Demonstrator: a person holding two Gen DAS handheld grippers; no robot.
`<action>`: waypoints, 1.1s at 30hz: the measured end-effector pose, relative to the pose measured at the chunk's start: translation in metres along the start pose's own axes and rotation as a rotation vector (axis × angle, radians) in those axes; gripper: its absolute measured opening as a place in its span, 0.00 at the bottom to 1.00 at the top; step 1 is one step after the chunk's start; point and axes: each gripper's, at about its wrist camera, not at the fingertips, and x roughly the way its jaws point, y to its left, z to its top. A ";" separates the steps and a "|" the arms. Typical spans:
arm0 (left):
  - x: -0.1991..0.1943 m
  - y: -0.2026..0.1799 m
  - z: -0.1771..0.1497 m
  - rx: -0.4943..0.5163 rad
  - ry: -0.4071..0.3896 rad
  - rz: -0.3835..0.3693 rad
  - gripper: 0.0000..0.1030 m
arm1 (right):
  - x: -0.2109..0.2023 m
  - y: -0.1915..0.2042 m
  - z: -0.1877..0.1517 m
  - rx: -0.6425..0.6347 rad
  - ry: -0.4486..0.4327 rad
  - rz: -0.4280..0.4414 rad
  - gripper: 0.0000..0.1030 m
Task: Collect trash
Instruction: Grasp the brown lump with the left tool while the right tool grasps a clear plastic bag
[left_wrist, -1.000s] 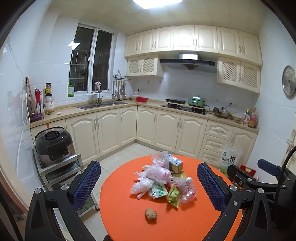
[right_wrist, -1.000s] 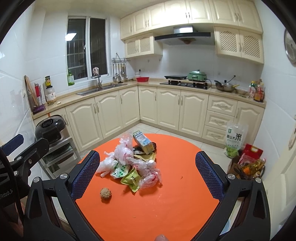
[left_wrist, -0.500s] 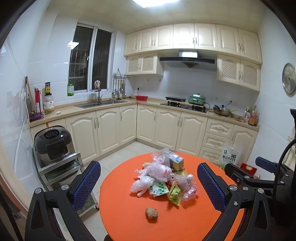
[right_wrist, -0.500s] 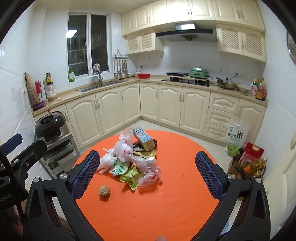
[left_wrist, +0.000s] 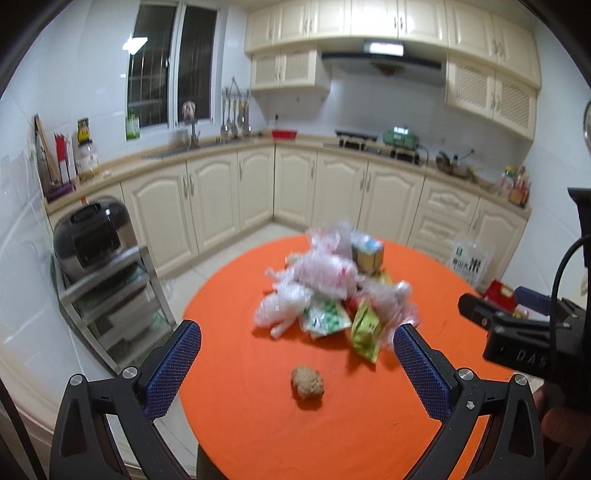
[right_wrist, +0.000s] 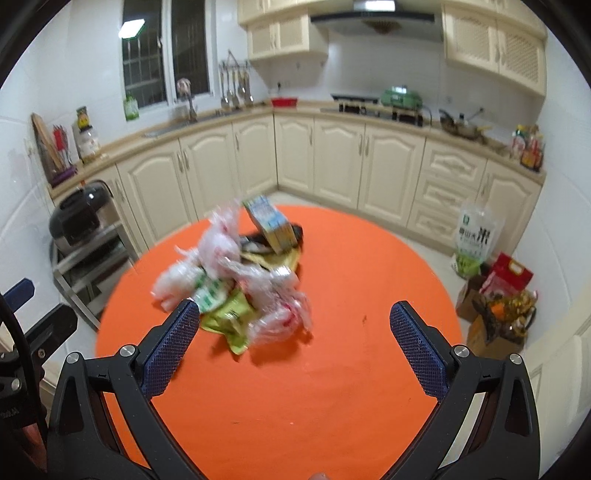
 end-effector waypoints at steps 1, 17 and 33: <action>0.011 -0.001 -0.001 0.002 0.023 0.004 0.99 | 0.005 -0.002 -0.001 0.002 0.013 0.000 1.00; 0.151 0.011 -0.028 -0.007 0.273 -0.016 0.97 | 0.108 -0.010 -0.012 -0.002 0.207 0.052 0.96; 0.169 0.008 -0.041 0.022 0.273 -0.014 0.31 | 0.149 -0.015 -0.013 0.006 0.234 0.213 0.38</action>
